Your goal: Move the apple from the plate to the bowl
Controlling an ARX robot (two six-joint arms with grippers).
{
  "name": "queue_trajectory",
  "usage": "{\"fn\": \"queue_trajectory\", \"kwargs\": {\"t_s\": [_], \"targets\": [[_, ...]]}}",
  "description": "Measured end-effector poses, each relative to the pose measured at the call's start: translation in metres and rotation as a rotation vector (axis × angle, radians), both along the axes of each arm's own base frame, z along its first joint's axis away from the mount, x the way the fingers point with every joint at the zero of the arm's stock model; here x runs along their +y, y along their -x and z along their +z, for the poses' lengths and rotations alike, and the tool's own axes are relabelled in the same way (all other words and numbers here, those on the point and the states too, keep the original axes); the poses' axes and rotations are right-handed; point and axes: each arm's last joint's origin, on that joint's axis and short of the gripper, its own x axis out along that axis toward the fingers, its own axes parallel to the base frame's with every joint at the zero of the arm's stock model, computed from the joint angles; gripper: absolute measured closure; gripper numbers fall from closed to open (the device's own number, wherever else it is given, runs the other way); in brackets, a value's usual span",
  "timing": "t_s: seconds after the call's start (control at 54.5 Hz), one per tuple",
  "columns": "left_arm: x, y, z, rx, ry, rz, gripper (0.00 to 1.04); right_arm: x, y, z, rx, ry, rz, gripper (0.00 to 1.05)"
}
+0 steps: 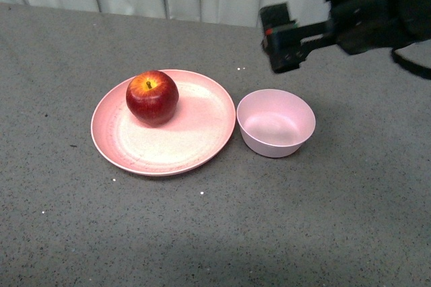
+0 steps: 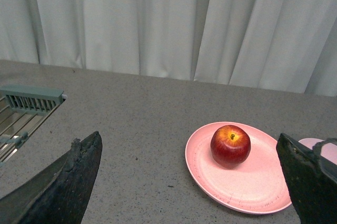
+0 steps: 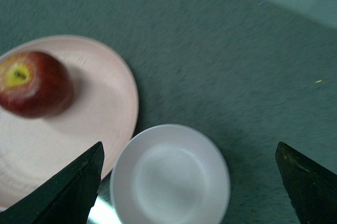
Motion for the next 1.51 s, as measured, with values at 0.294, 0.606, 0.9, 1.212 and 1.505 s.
{"fn": "queue_trajectory", "kwargs": {"t_s": [0.294,0.606,0.9,1.212,1.505], "targets": [[0.000,0.000,0.000,0.000,0.000,0.000,0.07,-0.050,0.063,0.025,-0.233,-0.022,-0.202,0.09],[0.000,0.000,0.000,0.000,0.000,0.001,0.07,-0.097,0.137,0.028,-0.573,-0.127,-0.429,0.50],[0.000,0.000,0.000,0.000,0.000,0.000,0.07,-0.111,0.174,0.013,-0.575,-0.134,-0.428,1.04],[0.000,0.000,0.000,0.000,0.000,0.001,0.07,-0.125,0.202,0.009,-0.560,-0.130,-0.432,1.04],[0.000,0.000,0.000,0.000,0.000,0.001,0.07,-0.125,0.216,0.013,-0.573,-0.134,-0.431,1.04]]}}
